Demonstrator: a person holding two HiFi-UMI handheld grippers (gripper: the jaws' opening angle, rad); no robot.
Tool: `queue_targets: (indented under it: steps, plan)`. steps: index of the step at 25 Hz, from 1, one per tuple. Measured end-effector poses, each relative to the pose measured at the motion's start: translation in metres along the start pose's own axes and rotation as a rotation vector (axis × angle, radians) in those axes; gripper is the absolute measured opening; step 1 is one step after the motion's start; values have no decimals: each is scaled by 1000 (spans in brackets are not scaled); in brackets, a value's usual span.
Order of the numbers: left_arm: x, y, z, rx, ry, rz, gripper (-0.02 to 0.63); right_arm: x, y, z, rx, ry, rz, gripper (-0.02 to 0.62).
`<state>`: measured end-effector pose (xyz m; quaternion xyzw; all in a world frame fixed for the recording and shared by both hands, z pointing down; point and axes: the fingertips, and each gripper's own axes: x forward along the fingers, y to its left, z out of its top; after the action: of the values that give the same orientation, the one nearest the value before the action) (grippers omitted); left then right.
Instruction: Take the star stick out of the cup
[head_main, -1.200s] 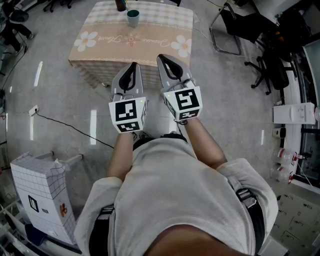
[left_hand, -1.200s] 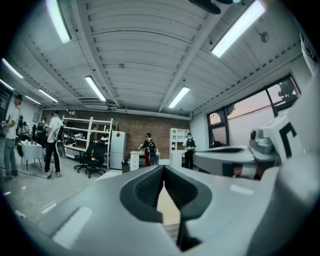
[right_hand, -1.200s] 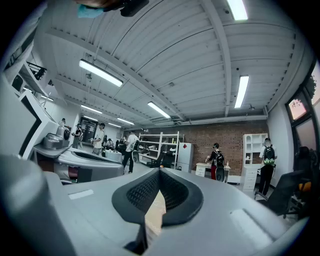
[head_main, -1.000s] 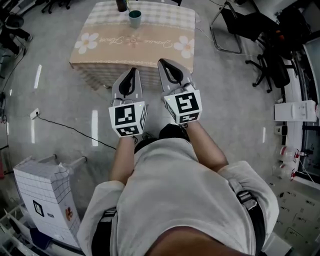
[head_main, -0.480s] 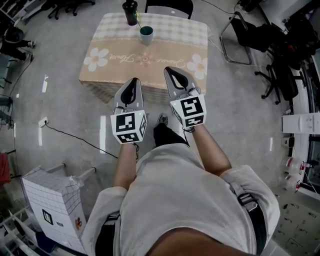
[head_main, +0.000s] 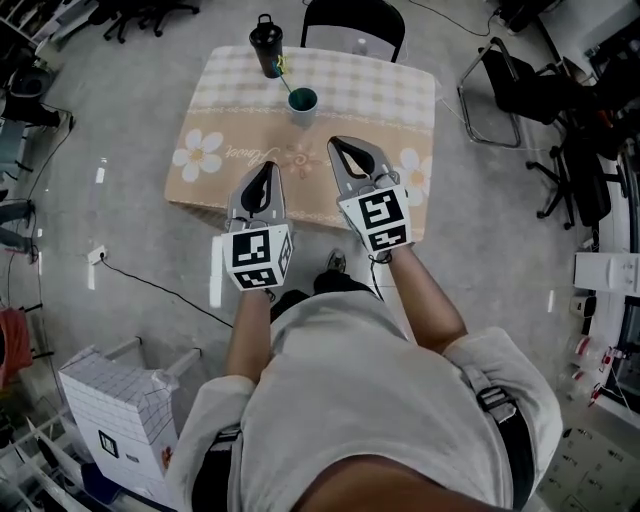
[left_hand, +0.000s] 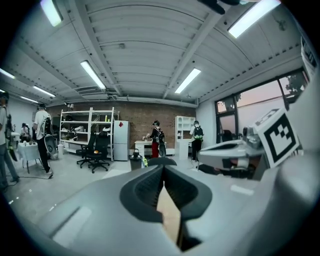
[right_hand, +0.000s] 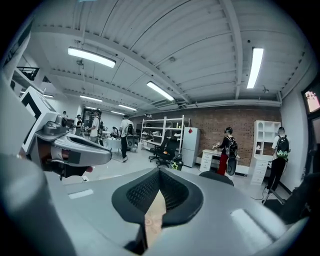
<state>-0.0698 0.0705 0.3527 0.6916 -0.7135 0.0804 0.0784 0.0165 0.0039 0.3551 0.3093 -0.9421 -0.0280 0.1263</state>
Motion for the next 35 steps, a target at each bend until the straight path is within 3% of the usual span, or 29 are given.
queue_targets:
  steps: [8, 21, 35]
  plan:
    - [57, 27, -6, -3, 58, 0, 2, 58, -23, -8, 12, 48, 24, 0]
    - [173, 81, -8, -23, 115, -89, 2, 162, -66, -17, 30, 154, -2, 0]
    - [233, 125, -43, -56, 200, -101, 2, 251, -65, -64, 12, 314, 68, 0]
